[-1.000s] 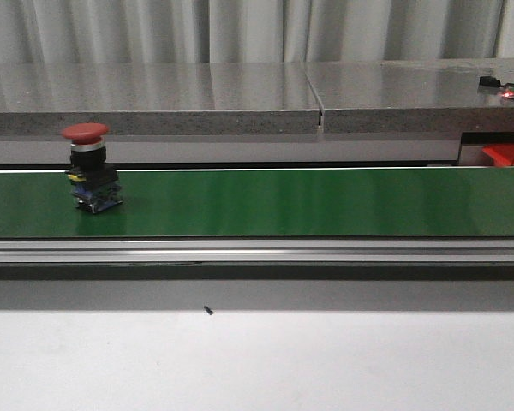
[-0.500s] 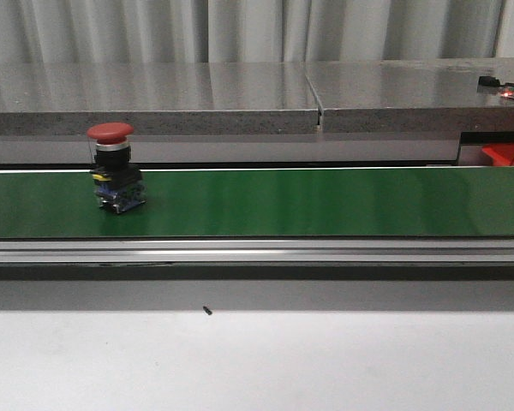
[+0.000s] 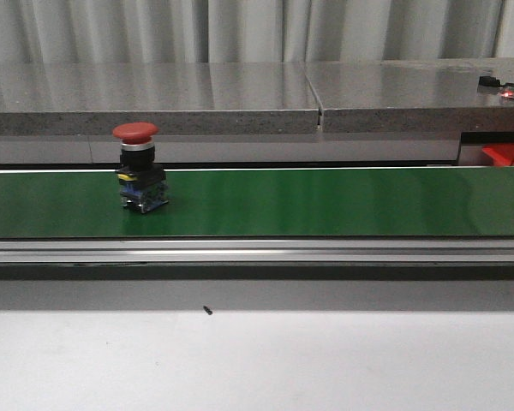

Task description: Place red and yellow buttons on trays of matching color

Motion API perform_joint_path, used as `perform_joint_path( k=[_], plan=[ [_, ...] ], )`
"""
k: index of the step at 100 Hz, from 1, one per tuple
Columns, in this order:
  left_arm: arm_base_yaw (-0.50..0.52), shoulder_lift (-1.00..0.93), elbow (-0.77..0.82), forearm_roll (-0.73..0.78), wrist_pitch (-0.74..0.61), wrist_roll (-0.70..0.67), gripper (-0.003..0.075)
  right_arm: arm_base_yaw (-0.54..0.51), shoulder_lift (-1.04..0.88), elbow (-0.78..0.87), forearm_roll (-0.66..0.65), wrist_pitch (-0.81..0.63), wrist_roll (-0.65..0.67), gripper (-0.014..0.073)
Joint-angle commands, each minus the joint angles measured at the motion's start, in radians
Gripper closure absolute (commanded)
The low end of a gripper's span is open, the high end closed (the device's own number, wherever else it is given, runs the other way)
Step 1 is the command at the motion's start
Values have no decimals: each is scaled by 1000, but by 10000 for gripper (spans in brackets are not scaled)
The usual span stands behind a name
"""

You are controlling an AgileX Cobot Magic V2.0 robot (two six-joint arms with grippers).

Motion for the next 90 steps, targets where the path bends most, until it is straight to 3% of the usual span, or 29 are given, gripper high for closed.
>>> perform_joint_path(
  k=[1, 30, 40, 57, 64, 71, 90],
  plan=[
    [-7, -27, -35, -1, -51, -1, 678, 1, -19, -15, -12, -79, -3, 663],
    [-7, 8, -35, 1, -25, 13, 651, 1, -19, -15, -12, -79, -3, 663],
    [-7, 8, -35, -3, -25, 32, 535, 1, -19, -15, -12, -79, -3, 663],
    [-7, 3, -35, -3, -27, 35, 181, 1, -19, -15, -12, -79, -3, 663],
    [-7, -8, -35, -3, -28, 35, 83, 1, -19, -15, -12, -79, -3, 663],
    [-7, -25, -35, -3, -35, 35, 48, 1, -19, -15, -12, -79, -3, 663],
    [-21, -109, -35, -5, -76, 78, 48, 1, -19, -15, -12, -79, -3, 663]
  ],
)
